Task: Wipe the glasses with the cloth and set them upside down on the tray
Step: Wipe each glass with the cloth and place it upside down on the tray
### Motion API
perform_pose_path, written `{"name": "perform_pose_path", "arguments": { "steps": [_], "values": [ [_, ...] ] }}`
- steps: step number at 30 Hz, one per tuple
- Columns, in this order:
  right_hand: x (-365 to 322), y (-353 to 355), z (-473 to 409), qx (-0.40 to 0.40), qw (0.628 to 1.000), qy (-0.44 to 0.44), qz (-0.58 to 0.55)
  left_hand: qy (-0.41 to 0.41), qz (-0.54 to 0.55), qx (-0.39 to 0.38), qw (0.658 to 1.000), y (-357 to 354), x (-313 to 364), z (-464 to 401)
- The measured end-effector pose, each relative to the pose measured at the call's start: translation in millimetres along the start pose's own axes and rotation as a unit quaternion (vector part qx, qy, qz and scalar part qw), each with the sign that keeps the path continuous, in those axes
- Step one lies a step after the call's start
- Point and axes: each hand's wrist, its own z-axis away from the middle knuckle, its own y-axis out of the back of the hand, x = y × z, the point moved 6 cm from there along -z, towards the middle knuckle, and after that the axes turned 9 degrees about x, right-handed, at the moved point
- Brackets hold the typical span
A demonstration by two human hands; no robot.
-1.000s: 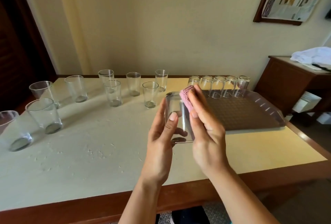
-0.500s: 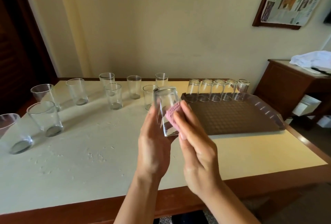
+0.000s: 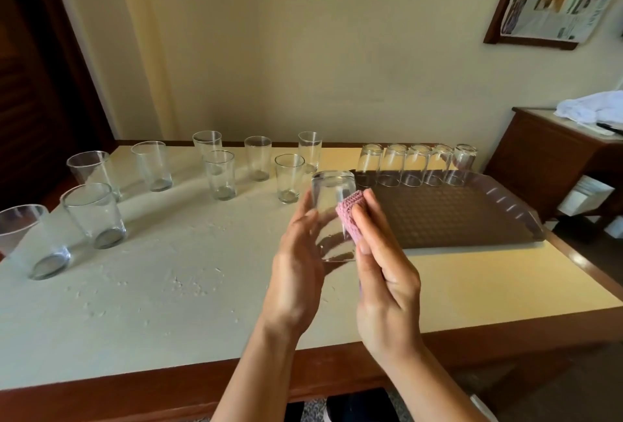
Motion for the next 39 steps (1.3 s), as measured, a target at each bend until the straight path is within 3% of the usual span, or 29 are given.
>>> {"name": "perform_pose_path", "arguments": {
  "steps": [3, 9, 15, 18, 22, 28, 34, 39],
  "values": [
    [0.2, 4.4, -21.7, 0.011, 1.0, -0.013, 0.009, 0.013, 0.027, -0.021, 0.999, -5.6, -2.5, 6.3],
    [-4.0, -8.7, -2.6, -0.037, 0.999, 0.015, 0.033, 0.002, 0.062, 0.058, 0.996, 4.5, 4.9, -8.0],
    [-2.1, -0.8, -14.7, -0.023, 0.998, 0.029, 0.046, 0.02, 0.019, -0.004, 1.0, 1.5, -3.5, 4.4],
    [0.1, 2.4, -33.8, -0.017, 0.994, 0.041, 0.098, -0.009, 0.036, 0.054, 0.998, 1.1, -5.6, 0.6],
    [4.3, -7.5, 7.6, -0.044, 0.996, 0.032, 0.063, -0.008, 0.063, 0.102, 0.993, 10.2, 1.2, -12.1],
    [-1.3, -3.2, -13.5, -0.025, 0.996, 0.045, 0.074, 0.018, 0.033, -0.022, 0.999, 3.9, -0.8, -2.8],
    [4.5, -6.2, -2.8, -0.05, 0.993, 0.063, 0.084, -0.03, 0.018, 0.066, 0.997, 11.3, 3.7, -10.5],
    [7.8, -2.6, -5.0, -0.04, 0.995, 0.045, 0.083, 0.008, 0.028, -0.013, 0.999, 8.5, -2.5, -3.7]
  ]
}}
